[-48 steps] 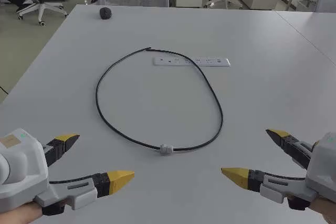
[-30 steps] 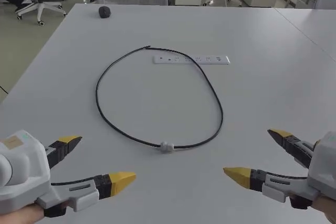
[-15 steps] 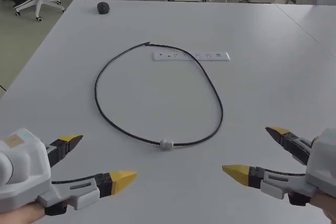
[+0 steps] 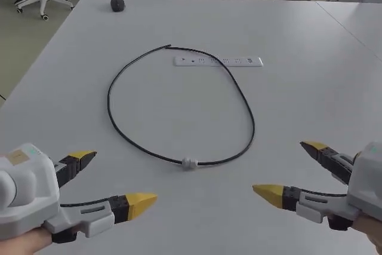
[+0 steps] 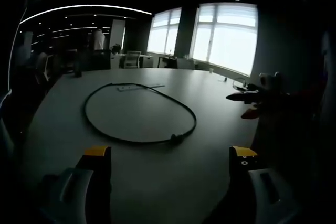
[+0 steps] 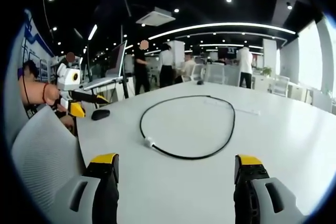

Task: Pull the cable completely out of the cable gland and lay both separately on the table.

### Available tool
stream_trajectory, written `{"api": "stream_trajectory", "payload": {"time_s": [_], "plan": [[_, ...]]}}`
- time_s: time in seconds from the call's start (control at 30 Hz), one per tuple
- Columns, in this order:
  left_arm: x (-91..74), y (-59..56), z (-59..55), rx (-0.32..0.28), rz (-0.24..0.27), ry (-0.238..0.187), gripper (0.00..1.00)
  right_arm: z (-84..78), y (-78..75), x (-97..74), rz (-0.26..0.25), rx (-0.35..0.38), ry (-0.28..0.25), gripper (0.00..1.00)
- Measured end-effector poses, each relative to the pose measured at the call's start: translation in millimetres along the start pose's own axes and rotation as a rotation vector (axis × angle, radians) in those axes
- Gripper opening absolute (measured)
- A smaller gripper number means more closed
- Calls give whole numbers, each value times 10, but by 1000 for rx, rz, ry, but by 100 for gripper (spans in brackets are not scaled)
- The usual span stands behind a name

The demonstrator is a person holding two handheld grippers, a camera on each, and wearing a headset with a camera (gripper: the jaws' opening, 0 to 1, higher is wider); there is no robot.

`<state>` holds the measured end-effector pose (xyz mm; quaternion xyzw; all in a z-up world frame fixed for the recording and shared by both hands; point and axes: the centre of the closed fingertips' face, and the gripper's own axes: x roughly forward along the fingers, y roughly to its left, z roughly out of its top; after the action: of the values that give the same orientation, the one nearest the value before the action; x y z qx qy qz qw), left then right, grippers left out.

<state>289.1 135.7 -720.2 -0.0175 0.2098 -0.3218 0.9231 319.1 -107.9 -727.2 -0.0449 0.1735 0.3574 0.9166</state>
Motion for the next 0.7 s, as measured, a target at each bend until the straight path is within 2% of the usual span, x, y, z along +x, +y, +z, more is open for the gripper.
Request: {"api": "stream_trajectory", "payload": {"time_s": [0.47, 0.7], "plan": [[16, 30, -1, 4, -3, 7, 93, 43, -21, 82, 18, -18, 14, 89], [10, 51, -4, 7, -1, 11, 93, 40, 17, 77, 32, -32, 24, 88]]}}
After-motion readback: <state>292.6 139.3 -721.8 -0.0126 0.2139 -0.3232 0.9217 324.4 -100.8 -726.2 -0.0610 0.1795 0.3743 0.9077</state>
